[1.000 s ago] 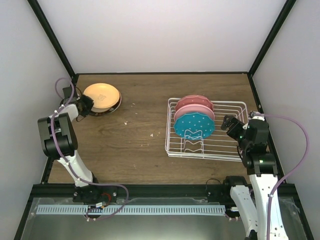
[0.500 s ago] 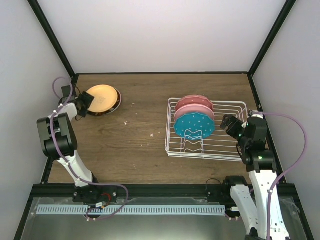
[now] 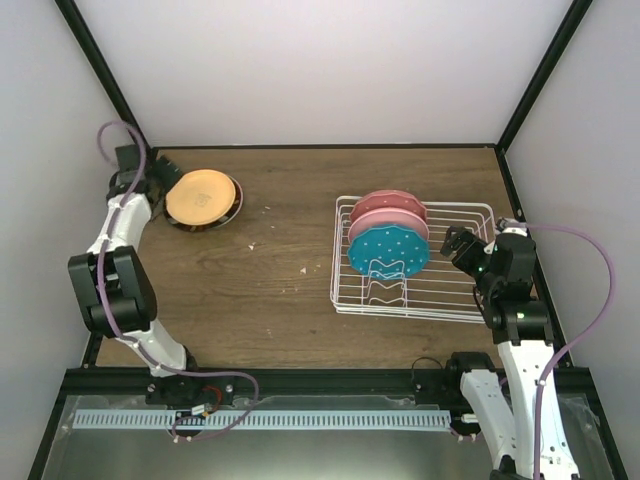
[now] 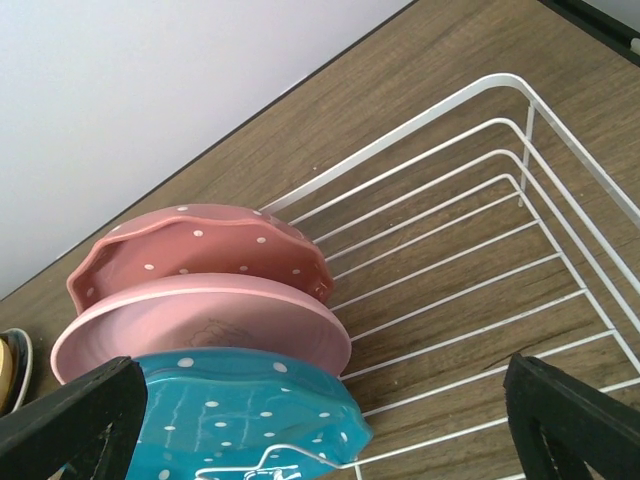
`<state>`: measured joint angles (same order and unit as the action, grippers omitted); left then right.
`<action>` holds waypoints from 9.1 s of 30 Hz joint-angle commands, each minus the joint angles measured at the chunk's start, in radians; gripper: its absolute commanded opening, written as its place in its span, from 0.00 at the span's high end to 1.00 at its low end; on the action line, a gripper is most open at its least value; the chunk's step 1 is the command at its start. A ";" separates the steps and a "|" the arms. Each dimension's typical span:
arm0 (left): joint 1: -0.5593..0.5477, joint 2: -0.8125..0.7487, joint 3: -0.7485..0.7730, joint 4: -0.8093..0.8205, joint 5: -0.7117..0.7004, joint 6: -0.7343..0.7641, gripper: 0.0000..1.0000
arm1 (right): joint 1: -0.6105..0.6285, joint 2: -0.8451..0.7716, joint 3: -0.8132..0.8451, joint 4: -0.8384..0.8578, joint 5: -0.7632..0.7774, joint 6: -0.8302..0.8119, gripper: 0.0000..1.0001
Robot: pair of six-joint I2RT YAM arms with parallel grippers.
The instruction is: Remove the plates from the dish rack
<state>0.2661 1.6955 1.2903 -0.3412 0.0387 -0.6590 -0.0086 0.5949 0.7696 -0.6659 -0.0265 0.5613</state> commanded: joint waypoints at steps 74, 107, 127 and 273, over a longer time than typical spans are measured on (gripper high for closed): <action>-1.197 0.052 0.408 -0.026 0.039 1.185 0.96 | 0.010 -0.043 0.016 0.028 -0.251 -0.085 0.00; -0.407 -0.177 0.086 0.201 0.513 0.176 0.96 | 0.010 -0.025 -0.033 0.134 -0.244 -0.046 0.00; -0.399 0.121 -0.068 0.310 0.447 -0.082 0.96 | 0.010 -0.155 0.047 -0.064 -0.137 -0.068 0.00; -1.199 -0.043 0.118 0.434 -0.327 1.246 0.96 | 0.010 -0.140 -0.023 0.032 -0.077 -0.045 0.00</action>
<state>-0.9062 1.7844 1.4250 -0.1570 -0.2474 0.5694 -0.0086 0.4709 0.7483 -0.6464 -0.0925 0.4973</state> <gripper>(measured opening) 0.058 0.997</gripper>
